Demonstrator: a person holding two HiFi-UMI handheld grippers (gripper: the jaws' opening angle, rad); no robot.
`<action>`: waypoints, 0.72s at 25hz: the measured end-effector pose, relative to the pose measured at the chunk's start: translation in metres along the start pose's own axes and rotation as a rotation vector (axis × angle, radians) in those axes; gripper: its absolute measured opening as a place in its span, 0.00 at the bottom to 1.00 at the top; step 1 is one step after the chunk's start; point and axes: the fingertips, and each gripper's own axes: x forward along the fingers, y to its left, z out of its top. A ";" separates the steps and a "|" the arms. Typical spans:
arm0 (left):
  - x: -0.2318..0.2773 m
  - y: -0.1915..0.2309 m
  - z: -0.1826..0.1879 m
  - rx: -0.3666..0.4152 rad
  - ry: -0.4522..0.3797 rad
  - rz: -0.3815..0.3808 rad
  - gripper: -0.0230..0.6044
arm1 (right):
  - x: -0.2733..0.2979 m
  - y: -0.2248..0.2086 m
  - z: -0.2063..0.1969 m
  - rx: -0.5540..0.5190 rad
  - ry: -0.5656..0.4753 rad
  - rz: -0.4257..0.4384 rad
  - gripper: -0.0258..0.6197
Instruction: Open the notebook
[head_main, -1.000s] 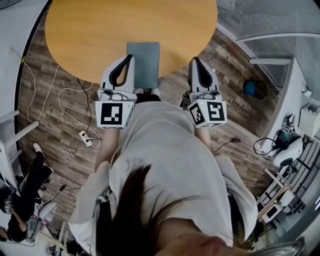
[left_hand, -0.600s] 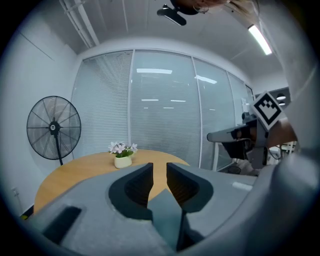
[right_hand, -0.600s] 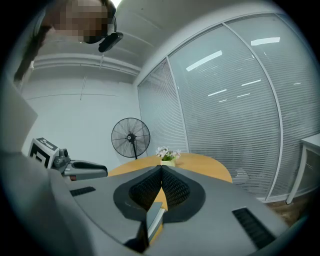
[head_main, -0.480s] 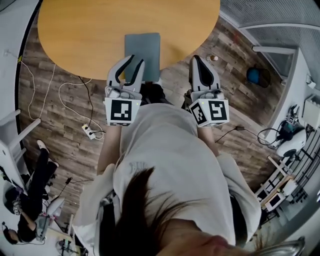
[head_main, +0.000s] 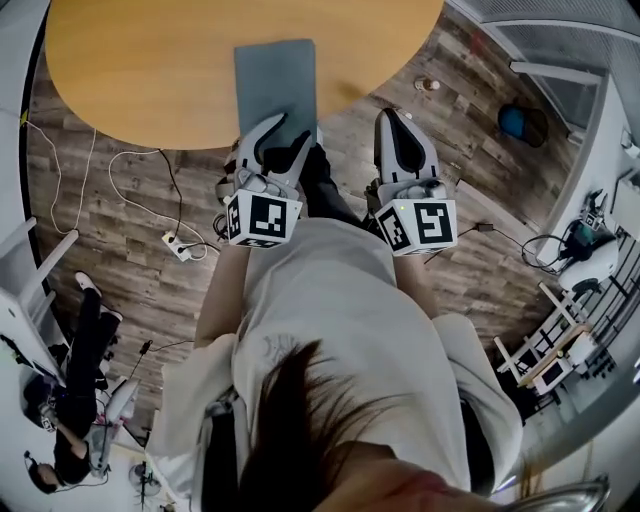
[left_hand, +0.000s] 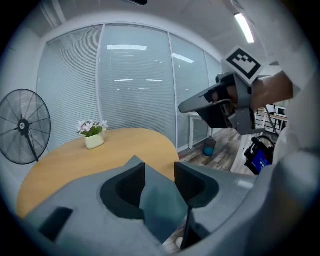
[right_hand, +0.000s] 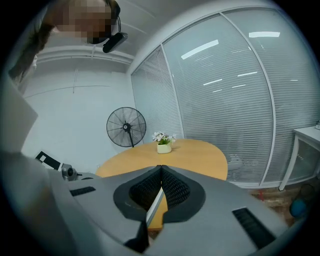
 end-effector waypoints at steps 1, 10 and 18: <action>0.003 -0.005 -0.005 0.008 0.010 -0.013 0.34 | 0.000 0.000 -0.004 0.004 0.007 -0.001 0.04; 0.025 -0.043 -0.042 0.095 0.111 -0.118 0.42 | -0.003 -0.001 -0.041 0.050 0.066 -0.021 0.04; 0.042 -0.055 -0.064 0.237 0.195 -0.126 0.45 | -0.007 -0.006 -0.060 0.079 0.098 -0.043 0.04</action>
